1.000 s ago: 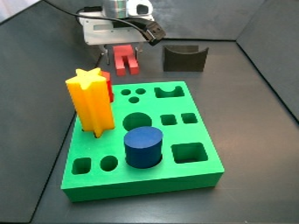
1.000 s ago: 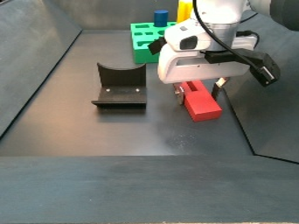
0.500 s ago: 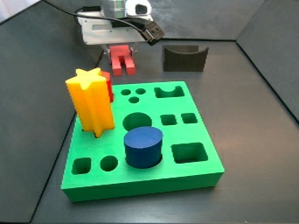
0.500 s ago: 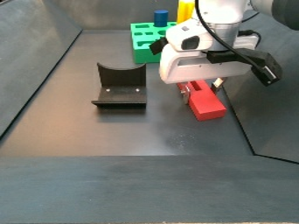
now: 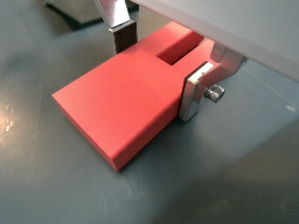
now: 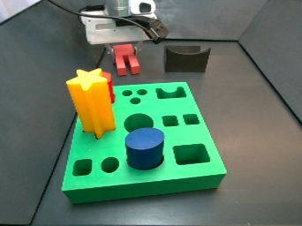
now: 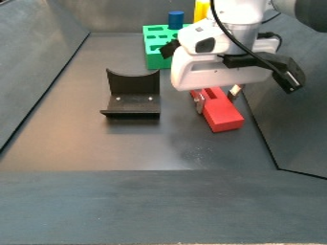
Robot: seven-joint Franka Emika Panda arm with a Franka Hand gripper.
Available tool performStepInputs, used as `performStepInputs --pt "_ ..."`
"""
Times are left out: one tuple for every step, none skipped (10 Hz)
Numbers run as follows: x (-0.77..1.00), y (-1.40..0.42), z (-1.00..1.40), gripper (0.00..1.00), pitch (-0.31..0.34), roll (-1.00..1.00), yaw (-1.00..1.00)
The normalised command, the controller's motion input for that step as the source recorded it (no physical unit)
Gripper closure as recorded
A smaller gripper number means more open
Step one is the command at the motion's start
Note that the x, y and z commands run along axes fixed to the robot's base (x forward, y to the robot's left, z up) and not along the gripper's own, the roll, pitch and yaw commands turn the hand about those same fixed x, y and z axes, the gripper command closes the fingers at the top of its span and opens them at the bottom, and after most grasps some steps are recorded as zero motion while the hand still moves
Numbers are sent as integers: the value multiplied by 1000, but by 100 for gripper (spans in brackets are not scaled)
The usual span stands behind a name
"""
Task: Pick up the double-square object. Move up. Rotate the double-square object. Place the double-square object on the fixture. Regrasp the double-square object. Move to above the board. Insert the double-square object.
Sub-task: Pick up the double-square object, then move up.
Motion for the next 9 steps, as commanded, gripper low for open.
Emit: performStepInputs --pt "0 0 0 100 0 0 0" --pt "0 0 0 100 0 0 0" --pt "0 0 833 100 0 0 0" --pt "8 -41 832 100 4 -8 -18" --pt "-6 -36 773 100 25 -4 -19" --pt "1 -14 629 100 54 11 -19" --pt "-2 -4 546 100 63 21 -19" --pt "-13 2 371 100 65 44 -20" --pt "-21 9 192 100 60 68 -20"
